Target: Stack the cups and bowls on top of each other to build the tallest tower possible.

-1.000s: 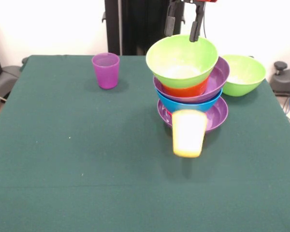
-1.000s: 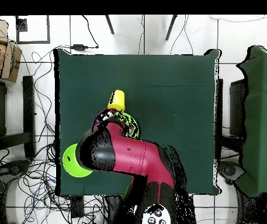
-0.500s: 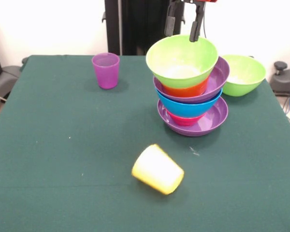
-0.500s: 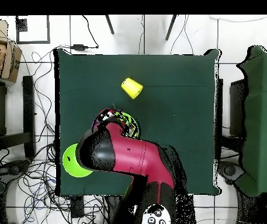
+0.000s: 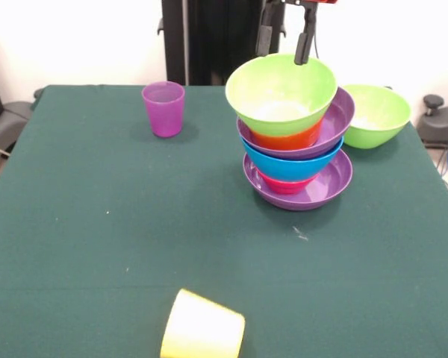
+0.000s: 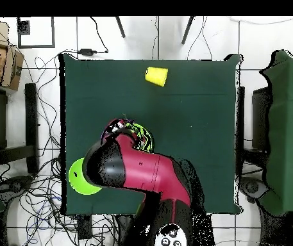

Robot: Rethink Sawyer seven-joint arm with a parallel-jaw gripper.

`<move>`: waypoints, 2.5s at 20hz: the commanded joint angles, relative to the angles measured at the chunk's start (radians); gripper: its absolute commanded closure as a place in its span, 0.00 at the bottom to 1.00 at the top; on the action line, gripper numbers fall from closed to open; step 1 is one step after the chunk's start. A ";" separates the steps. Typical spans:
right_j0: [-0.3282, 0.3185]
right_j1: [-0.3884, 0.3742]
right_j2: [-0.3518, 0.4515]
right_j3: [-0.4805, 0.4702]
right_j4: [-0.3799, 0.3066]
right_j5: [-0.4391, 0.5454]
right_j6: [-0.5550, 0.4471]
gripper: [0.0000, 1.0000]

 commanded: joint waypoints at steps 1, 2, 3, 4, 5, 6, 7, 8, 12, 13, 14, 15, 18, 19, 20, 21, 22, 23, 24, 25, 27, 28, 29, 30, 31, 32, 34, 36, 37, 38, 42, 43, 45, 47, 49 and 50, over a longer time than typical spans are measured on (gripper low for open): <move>-0.079 0.127 0.125 -0.103 -0.101 0.054 -0.098 0.00; -0.100 0.141 0.142 -0.123 -0.107 0.055 -0.121 0.00; -0.132 0.154 0.171 -0.147 -0.114 0.064 -0.156 0.00; -0.142 0.162 0.180 -0.165 -0.119 0.071 -0.167 0.00; -0.159 0.171 0.194 -0.193 -0.127 0.090 -0.191 0.00; -0.170 0.176 0.204 -0.212 -0.134 0.103 -0.203 0.00; -0.182 0.186 0.216 -0.250 -0.144 0.133 -0.225 0.00; -0.190 0.196 0.226 -0.283 -0.152 0.156 -0.238 0.00; -0.211 0.246 0.265 -0.426 -0.190 0.251 -0.276 0.00; -0.211 0.268 0.274 -0.480 -0.205 0.273 -0.284 0.00; -0.220 0.291 0.293 -0.522 -0.207 0.302 -0.295 0.00; -0.228 0.313 0.311 -0.563 -0.210 0.332 -0.307 0.00; -0.235 0.366 0.342 -0.670 -0.230 0.389 -0.319 0.00; -0.233 0.384 0.350 -0.716 -0.240 0.417 -0.326 0.00; -0.234 0.394 0.357 -0.744 -0.248 0.432 -0.331 0.00; -0.233 0.412 0.368 -0.794 -0.256 0.472 -0.347 0.00; -0.234 0.430 0.377 -0.838 -0.264 0.500 -0.357 0.00; -0.233 0.453 0.391 -0.896 -0.271 0.544 -0.380 0.00; -0.234 0.469 0.403 -0.931 -0.278 0.564 -0.391 0.00; -0.239 0.498 0.426 -0.993 -0.287 0.597 -0.426 0.00; -0.250 0.569 0.487 -1.126 -0.301 0.676 -0.510 0.00; -0.253 0.599 0.512 -1.178 -0.307 0.712 -0.545 0.00; -0.254 0.660 0.564 -1.291 -0.324 0.776 -0.616 0.00; -0.252 0.690 0.590 -1.348 -0.336 0.807 -0.651 0.00; -0.250 0.735 0.643 -1.439 -0.361 0.862 -0.716 0.00; -0.247 0.757 0.673 -1.488 -0.379 0.897 -0.747 0.00; -0.243 0.798 0.760 -1.585 -0.446 0.971 -0.817 0.00; -0.247 0.811 0.847 -1.629 -0.521 1.014 -0.863 0.00; -0.252 0.814 0.913 -1.648 -0.581 1.041 -0.885 0.00; -0.258 0.815 0.963 -1.658 -0.631 1.055 -0.893 0.00; -0.310 0.811 1.303 -1.691 -0.952 1.168 -0.988 0.00; -0.330 0.815 1.424 -1.700 -1.066 1.207 -1.031 0.00; -0.362 0.829 1.623 -1.715 -1.251 1.248 -1.081 0.00; -0.384 0.839 1.779 -1.731 -1.404 1.291 -1.119 0.00; -0.402 0.845 1.910 -1.744 -1.545 1.325 -1.144 0.00; -0.410 0.847 1.968 -1.750 -1.609 1.345 -1.151 0.00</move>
